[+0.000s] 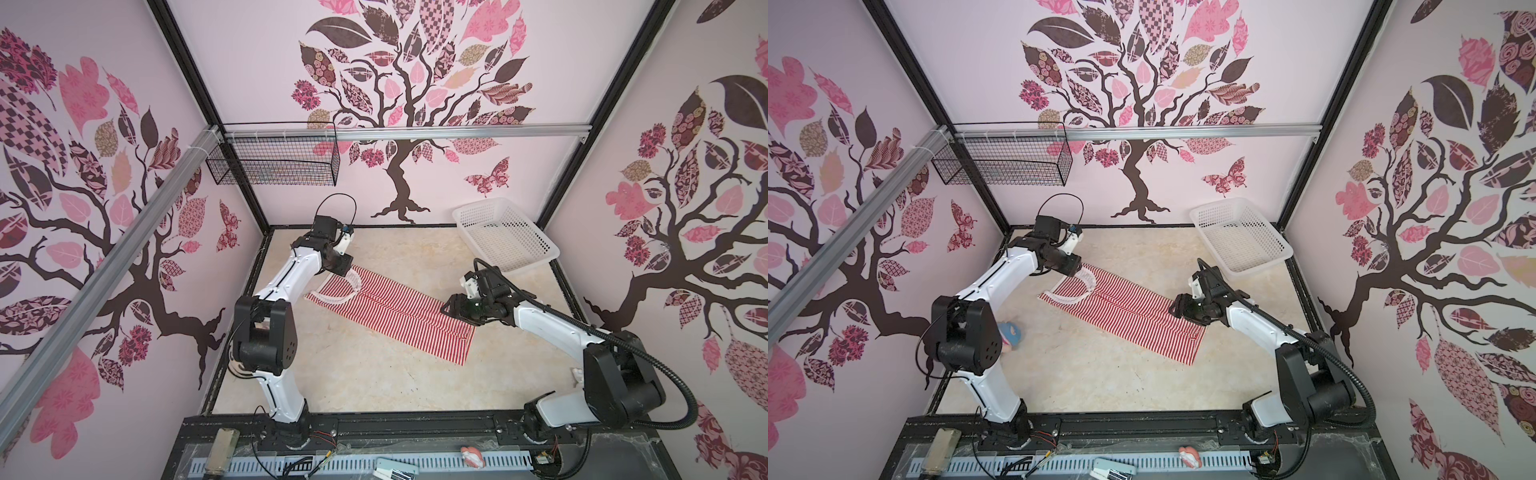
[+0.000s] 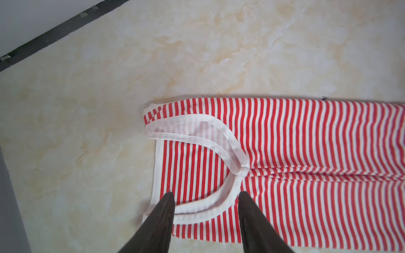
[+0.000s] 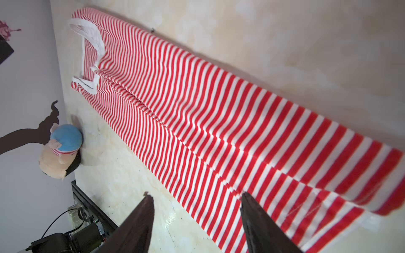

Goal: Fold and stack tank tops
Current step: Rotate the tank top at the center of the table.

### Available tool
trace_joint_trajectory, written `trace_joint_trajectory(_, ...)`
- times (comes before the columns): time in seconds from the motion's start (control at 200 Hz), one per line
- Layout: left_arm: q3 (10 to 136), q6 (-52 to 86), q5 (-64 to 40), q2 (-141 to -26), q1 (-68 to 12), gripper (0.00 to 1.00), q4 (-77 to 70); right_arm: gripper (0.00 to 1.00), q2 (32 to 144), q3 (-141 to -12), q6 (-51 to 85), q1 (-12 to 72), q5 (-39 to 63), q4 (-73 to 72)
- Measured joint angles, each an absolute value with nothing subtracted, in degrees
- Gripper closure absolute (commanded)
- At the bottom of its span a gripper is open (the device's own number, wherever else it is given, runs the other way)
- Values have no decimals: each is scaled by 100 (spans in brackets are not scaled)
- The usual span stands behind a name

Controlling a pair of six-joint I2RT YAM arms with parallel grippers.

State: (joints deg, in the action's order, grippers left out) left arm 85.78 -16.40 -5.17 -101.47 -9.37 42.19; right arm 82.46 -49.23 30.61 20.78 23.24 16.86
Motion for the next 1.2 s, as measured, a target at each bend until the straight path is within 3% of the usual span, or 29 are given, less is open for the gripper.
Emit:
trace_joint_trajectory(0.43, 6777, -1625, -871, -9819, -1037, 53, 4272, 34, 9076, -5140, 2720, 2078, 2043, 1774)
trace_joint_trajectory(0.921, 6845, -1555, -1055, -10431, -1332, 54, 4244, 34, 9327, -4849, 2724, 2023, 1927, 1437)
trace_joint_trajectory(1.201, 7502, -1494, -1048, -11002, -1417, 54, 4499, 33, 8969, -4307, 2880, 2023, 2045, 987)
